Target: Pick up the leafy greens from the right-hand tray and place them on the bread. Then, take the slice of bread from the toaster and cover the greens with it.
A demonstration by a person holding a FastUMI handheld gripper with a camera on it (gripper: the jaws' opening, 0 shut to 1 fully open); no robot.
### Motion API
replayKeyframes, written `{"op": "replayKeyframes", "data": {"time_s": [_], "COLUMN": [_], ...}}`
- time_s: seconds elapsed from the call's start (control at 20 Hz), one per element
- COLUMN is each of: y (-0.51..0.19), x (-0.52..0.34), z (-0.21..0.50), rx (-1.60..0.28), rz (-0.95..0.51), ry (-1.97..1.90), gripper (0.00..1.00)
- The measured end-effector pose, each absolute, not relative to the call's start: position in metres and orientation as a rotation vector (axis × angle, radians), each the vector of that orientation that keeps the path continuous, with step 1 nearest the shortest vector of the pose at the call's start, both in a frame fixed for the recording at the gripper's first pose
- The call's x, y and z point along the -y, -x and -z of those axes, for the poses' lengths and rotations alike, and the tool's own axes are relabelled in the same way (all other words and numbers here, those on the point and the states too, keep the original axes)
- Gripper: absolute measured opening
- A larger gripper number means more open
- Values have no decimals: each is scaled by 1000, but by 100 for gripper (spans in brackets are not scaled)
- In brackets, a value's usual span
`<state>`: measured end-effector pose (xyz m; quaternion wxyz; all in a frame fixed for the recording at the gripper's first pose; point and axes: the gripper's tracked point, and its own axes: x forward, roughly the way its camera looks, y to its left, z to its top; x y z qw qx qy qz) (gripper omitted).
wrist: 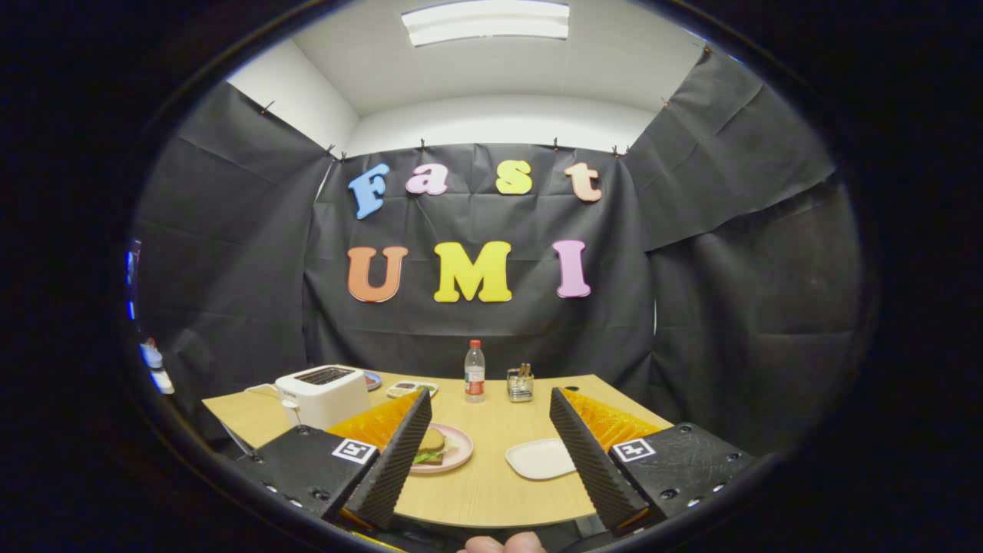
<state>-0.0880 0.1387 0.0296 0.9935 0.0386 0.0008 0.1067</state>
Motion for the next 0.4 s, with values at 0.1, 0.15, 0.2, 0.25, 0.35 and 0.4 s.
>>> {"op": "replayKeyframes", "data": {"time_s": [0.1, 0.15, 0.2, 0.25, 0.35, 0.4], "y": [86, 86, 86, 86, 85, 86], "x": [-137, -137, -137, -137, -137, -137], "z": [-30, -30, -31, -32, -31, -33], "rx": [2, 2, 3, 5, 9, 12], "rz": [-208, -210, -208, -207, -203, -201], "ry": [-73, -75, -74, -73, -71, -69], "gripper": [95, 95, 95, 95, 95, 95]}}
